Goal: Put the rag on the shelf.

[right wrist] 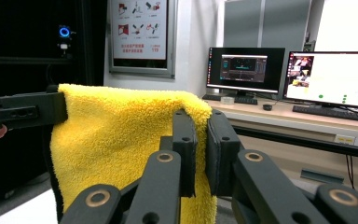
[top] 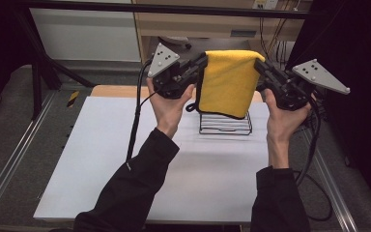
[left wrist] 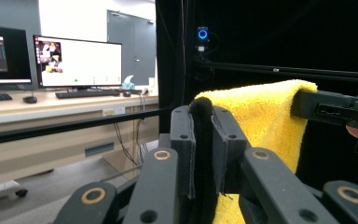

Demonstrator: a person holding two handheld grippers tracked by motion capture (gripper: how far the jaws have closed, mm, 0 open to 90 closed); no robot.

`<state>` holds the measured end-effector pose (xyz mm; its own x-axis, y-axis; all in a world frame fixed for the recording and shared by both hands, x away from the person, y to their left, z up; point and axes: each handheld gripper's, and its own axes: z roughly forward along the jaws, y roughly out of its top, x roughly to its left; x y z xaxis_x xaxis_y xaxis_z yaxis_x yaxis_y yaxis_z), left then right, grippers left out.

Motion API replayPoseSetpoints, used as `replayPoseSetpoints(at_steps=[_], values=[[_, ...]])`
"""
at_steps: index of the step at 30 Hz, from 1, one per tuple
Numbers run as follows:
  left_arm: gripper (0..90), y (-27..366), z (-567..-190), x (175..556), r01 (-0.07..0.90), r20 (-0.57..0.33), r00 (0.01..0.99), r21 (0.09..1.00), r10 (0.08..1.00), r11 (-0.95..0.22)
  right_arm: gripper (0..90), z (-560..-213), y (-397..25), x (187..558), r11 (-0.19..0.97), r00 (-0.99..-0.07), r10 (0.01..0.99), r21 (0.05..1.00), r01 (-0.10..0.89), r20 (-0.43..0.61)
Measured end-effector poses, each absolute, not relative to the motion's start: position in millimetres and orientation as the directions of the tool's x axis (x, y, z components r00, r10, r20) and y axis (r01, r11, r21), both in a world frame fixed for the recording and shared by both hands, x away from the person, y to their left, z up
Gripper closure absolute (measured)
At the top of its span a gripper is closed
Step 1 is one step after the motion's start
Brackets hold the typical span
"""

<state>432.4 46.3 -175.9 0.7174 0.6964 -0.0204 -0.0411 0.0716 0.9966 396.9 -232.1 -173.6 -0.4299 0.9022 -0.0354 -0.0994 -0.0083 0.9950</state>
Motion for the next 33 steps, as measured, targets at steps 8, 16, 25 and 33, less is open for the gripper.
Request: replayPoseSetpoints(at_steps=[8, 16, 25, 33], values=[[80.2, 39, -161, 441, -0.045, -0.024, 0.715, 0.996, 0.699, 0.080, 83.9, -162, -237, 407, -0.018, -0.417, 0.908, 0.994, -0.109, -0.029], [80.2, 34, -150, 452, -0.052, -0.028, 0.709, 0.994, 0.704, 0.091, 83.9, -148, -239, 417, -0.015, -0.403, 0.914, 0.992, -0.124, -0.036], [80.2, 30, -138, 460, -0.071, -0.006, 0.695, 0.994, 0.719, 0.077, 83.9, -137, -241, 432, -0.020, -0.399, 0.916, 0.992, -0.128, -0.033], [80.2, 28, -124, 468, -0.081, -0.001, 0.689, 0.994, 0.725, 0.078, 83.9, -126, -243, 440, -0.026, -0.403, 0.915, 0.990, -0.141, -0.033]])
